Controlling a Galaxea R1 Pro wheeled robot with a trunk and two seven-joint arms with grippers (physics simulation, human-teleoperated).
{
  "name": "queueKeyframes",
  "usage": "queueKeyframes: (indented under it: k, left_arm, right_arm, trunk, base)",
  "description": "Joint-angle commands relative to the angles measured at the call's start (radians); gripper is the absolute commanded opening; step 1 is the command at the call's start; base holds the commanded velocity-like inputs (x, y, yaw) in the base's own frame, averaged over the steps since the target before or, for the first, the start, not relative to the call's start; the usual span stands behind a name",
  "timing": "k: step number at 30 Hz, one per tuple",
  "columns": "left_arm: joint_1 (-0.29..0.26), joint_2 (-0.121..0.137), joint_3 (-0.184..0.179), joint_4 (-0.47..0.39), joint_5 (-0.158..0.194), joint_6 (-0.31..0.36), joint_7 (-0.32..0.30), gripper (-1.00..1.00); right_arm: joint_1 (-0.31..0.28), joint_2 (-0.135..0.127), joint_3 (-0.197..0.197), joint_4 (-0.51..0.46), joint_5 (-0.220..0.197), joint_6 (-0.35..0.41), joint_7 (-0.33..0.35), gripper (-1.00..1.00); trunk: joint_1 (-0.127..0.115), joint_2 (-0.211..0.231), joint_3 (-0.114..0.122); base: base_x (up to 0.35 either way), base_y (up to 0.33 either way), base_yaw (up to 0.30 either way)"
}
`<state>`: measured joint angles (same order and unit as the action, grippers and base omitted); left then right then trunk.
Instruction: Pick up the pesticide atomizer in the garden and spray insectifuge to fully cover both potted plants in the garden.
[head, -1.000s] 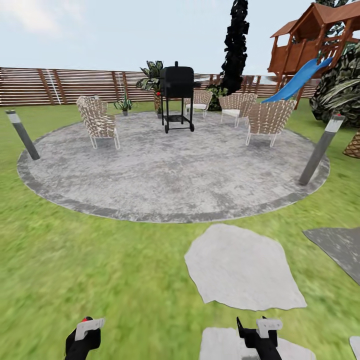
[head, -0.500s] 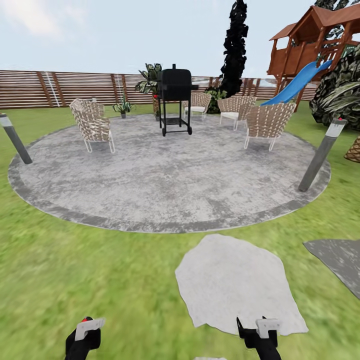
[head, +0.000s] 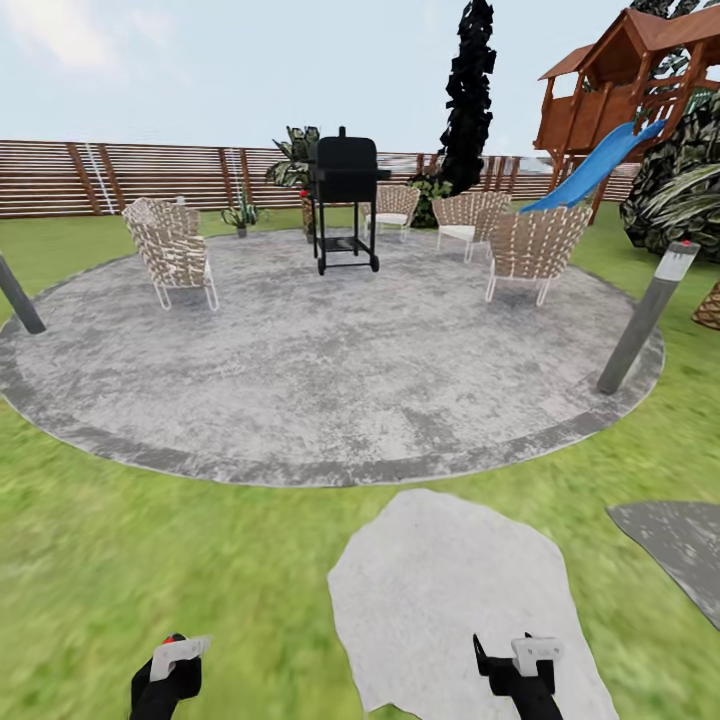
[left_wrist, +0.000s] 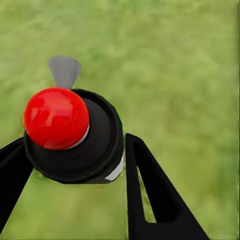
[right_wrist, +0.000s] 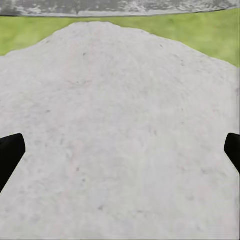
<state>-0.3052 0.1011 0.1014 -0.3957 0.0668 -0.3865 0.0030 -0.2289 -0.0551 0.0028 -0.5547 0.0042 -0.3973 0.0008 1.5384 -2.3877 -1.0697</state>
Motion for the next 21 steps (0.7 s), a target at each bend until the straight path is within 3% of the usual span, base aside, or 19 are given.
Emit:
queueKeyframes:
  k: [1,21]
  left_arm:
    - [0.000,0.000,-0.001,0.001,0.007,-0.003,0.000,-1.00]
    - [0.000,0.000,-0.002,0.001,0.007,-0.003,0.000,-1.00]
  right_arm:
    - [0.000,0.000,0.000,0.001,0.000,-0.003,0.000,1.00]
    - [0.000,0.000,0.000,0.001,0.000,-0.003,-0.001,1.00]
  trunk:
    - [0.000,0.000,-0.001]
    - [0.000,0.000,-0.001]
  base:
    - [0.280,-0.184,0.000]
    - [0.280,-0.184,0.000]
